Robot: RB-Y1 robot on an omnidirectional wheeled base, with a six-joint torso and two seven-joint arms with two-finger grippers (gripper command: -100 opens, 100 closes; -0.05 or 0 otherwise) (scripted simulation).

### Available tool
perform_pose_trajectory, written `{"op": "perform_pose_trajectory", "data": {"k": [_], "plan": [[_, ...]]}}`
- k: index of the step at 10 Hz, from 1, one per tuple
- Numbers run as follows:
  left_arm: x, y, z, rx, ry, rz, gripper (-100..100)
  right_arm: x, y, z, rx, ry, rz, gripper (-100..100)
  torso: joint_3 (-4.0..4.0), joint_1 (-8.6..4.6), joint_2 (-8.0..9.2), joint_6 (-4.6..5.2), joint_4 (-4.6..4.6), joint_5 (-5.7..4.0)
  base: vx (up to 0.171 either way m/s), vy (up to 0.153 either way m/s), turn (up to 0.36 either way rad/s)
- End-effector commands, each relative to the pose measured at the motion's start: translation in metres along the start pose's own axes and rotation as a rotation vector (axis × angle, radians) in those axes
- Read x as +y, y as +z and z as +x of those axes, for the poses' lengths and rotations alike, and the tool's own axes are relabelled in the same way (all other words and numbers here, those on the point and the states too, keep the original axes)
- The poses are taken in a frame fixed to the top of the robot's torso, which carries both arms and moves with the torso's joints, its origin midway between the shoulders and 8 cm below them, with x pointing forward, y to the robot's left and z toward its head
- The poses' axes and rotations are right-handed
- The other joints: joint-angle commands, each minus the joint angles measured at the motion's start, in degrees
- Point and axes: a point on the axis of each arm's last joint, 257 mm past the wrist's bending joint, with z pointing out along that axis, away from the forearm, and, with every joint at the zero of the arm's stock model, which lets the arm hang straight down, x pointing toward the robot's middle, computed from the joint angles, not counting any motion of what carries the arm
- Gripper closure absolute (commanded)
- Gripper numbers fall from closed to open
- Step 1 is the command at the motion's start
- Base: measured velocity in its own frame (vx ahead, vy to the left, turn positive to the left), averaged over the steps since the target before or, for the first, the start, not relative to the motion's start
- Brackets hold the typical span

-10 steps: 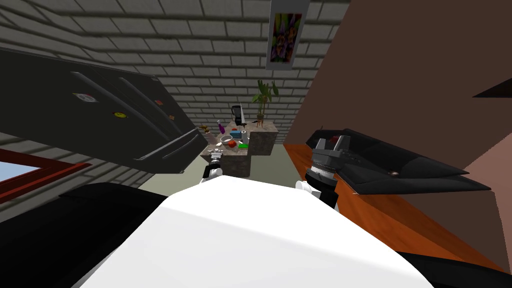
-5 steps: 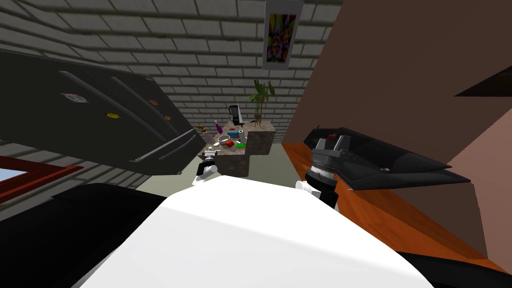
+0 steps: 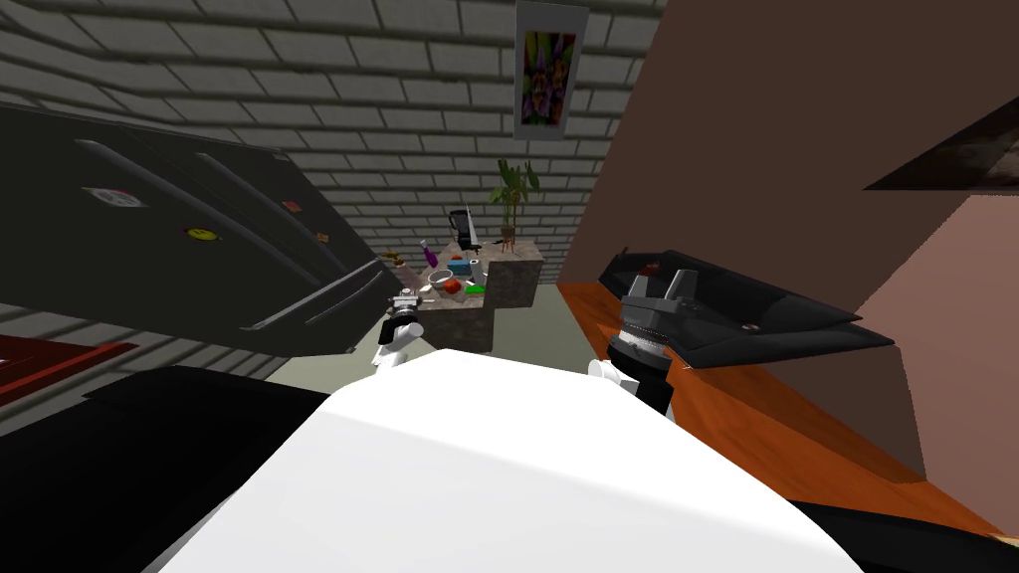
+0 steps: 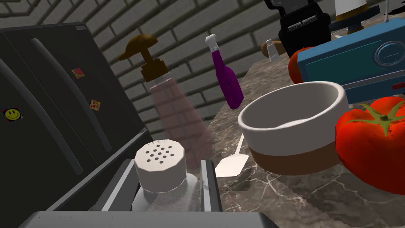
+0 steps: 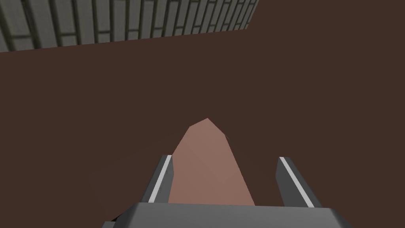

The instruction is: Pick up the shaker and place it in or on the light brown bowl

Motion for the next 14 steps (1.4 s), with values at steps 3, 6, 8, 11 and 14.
{"op": "perform_pose_trajectory", "data": {"k": [3,6,8,11,14], "plan": [[-0.019,0.018,0.003,-0.024,-0.036,0.031,100,0.000,0.000,0.000,0.000,0.000,0.000,0,-0.06,0.04,-0.11,0.02,-0.02,0.02,0.028,0.002,-0.106],[-0.026,0.030,0.007,-0.040,-0.067,0.040,100,0.000,0.000,0.000,0.000,0.000,0.000,0,-0.15,0.09,-0.26,0.07,-0.05,0.04,0.054,0.020,-0.132],[-0.028,0.037,0.011,-0.050,-0.085,0.040,100,0.000,0.000,0.000,0.000,0.000,0.000,0,-0.19,0.13,-0.32,0.09,-0.07,0.06,0.066,0.032,-0.124],[-0.027,0.045,0.015,-0.062,-0.107,0.032,100,0.000,0.000,0.000,0.000,0.000,0.000,0,-0.18,0.16,-0.31,0.14,-0.06,0.11,0.060,0.038,-0.111],[-0.023,0.054,0.022,-0.072,-0.123,0.018,100,0.000,0.000,0.000,0.000,0.000,0.000,0,-0.15,0.25,-0.29,0.23,-0.02,0.15,0.059,0.052,-0.121]]}}
